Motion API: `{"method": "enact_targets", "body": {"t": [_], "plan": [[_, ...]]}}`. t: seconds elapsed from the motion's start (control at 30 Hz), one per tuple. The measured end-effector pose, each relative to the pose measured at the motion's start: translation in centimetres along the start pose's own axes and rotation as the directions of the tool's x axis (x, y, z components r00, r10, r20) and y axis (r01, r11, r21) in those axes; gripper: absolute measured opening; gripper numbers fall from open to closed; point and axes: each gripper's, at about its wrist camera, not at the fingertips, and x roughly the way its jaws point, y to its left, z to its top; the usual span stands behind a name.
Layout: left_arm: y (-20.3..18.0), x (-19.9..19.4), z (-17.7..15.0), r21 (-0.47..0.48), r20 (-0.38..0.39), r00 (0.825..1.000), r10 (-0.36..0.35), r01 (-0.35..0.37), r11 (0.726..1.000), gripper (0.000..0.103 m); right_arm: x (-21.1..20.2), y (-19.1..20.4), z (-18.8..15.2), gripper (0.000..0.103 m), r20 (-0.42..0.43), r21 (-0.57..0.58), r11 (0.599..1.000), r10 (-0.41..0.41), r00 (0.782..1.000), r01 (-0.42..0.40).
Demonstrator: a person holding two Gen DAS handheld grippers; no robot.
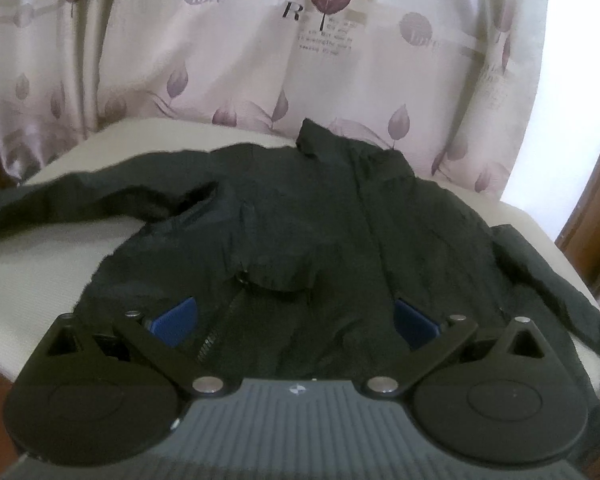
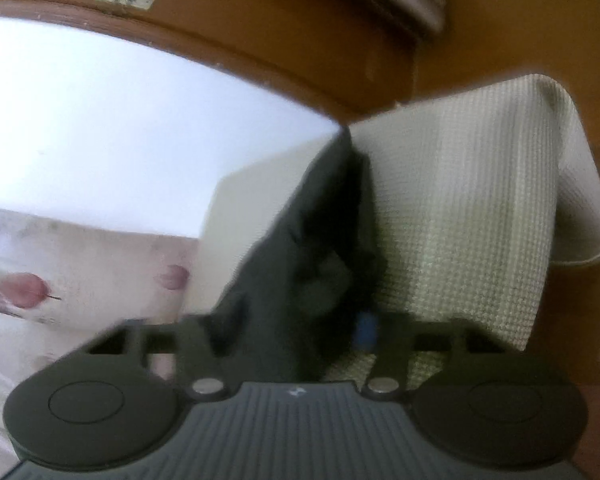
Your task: Fold large clothes
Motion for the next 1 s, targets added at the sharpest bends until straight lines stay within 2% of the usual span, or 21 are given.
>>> {"method": "enact_targets", "body": {"t": [0.1,0.13,0.17,0.23,0.3,0.4,0.47,0.53,0.67,0.73,0.83,0.9,1.0], "plan": [[0.3,-0.1,-0.1,-0.017,-0.002,1.0,-0.008,0.008,1.0,0.103,0.8,0.5,0.2,0.032,0.008,-0.01,1.0,-0.025,1.0,0.025],[0.5,-0.1,-0.1,-0.019,0.004,1.0,-0.005,0.006,1.0,0.103,1.1,0.9,0.3,0.017,0.007,-0.035,0.999,-0.042,0.999,0.042],[0.6,-0.1,-0.1,-0.019,0.006,1.0,-0.001,0.001,1.0,0.103,1.5,1.4,0.4,0.011,0.004,-0.079,0.994,-0.075,0.997,0.075],[1.0,0.0,-0.1,-0.022,0.001,1.0,0.009,-0.009,1.0,0.103,2.1,2.2,0.4,0.007,0.011,-0.156,0.981,-0.115,0.993,0.116],[1.5,-0.2,0.0,-0.039,0.002,1.0,0.008,-0.008,0.999,0.103,2.8,3.7,1.1,0.007,0.024,-0.16,0.977,-0.137,0.99,0.139],[2.6,-1.0,0.0,-0.072,0.018,1.0,0.01,-0.009,0.997,0.103,2.9,9.4,2.0,0.007,0.062,-0.202,0.977,-0.048,0.997,0.06],[3.4,-1.6,0.0,-0.091,0.032,0.999,0.015,-0.012,0.996,0.103,3.0,15.6,1.4,0.007,0.064,-0.287,0.957,0.058,0.996,-0.037],[4.4,-2.0,-0.1,-0.112,0.037,0.999,0.02,-0.016,0.994,0.103,3.3,21.6,-0.1,0.007,0.046,-0.357,0.924,0.166,0.985,-0.139],[6.2,-2.4,-0.5,-0.15,0.031,0.999,0.027,-0.022,0.988,0.103,4.8,32.5,-6.5,0.007,-0.081,-0.47,0.809,0.358,0.93,-0.352],[7.0,-2.5,-0.7,-0.164,0.028,0.999,0.025,-0.021,0.986,0.103,6.0,36.2,-11.0,0.007,-0.175,-0.503,0.749,0.401,0.899,-0.432],[8.1,-2.5,-1.0,-0.181,0.02,0.999,0.028,-0.024,0.983,0.103,8.5,40.0,-18.8,0.007,-0.298,-0.53,0.668,0.43,0.852,-0.523],[8.8,-2.5,-1.2,-0.193,0.019,0.999,0.033,-0.028,0.981,0.103,10.2,41.0,-23.2,0.007,-0.365,-0.514,0.651,0.424,0.829,-0.559],[10.1,-2.5,-1.5,-0.213,0.019,0.999,0.039,-0.034,0.976,0.103,13.0,41.0,-30.0,0.007,-0.464,-0.514,0.624,0.374,0.803,-0.588]]}}
